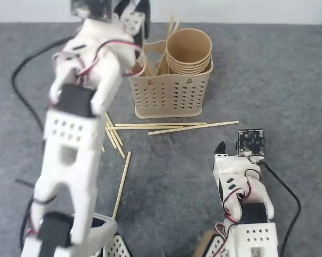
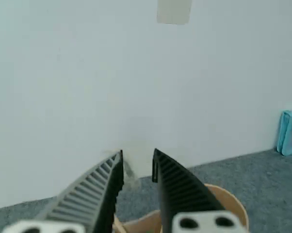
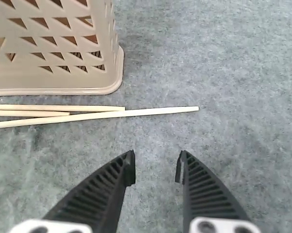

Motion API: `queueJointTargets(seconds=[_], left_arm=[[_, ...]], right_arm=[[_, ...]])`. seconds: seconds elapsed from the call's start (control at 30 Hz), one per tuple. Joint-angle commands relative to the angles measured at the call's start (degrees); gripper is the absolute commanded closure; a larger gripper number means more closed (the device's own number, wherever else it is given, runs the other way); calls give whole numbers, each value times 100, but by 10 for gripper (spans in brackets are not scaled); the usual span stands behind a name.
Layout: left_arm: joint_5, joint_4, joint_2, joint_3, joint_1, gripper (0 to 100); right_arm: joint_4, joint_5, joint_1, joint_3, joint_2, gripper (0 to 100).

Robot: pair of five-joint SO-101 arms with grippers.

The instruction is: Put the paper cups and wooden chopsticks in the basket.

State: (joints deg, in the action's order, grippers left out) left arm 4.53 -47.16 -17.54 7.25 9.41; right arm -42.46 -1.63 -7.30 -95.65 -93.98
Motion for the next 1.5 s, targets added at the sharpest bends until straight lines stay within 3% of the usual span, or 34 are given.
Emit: queueJointTargets(seconds=[0.0,0.13,0.3,0.5,0.73,0.9,1.13,1.37,1.47], left_arm=[[70,-1108,-1055,268,-176,902],[299,-1591,-1547,215,-905,902],[967,-1635,-1600,-470,-2171,899],[1029,-747,-1600,-2352,-2690,902],[1037,1029,-1600,-4769,-2734,902],[1380,1565,-1600,-6018,-2716,901],[1767,1459,-1591,-6756,-2418,899],[2708,70,-1591,-6299,-2119,898],[2804,-9,-1530,-6185,-2127,898]], right_arm=[[-57,70,75,-132,-110,847],[-224,70,66,-132,-163,847],[-233,70,66,-132,-163,847],[-233,70,57,-132,-163,847],[-198,70,57,-132,-145,846],[-198,79,57,-132,-145,845],[-215,79,40,-132,-136,845],[-242,79,31,-132,-136,846],[-242,79,48,-132,-136,847]])
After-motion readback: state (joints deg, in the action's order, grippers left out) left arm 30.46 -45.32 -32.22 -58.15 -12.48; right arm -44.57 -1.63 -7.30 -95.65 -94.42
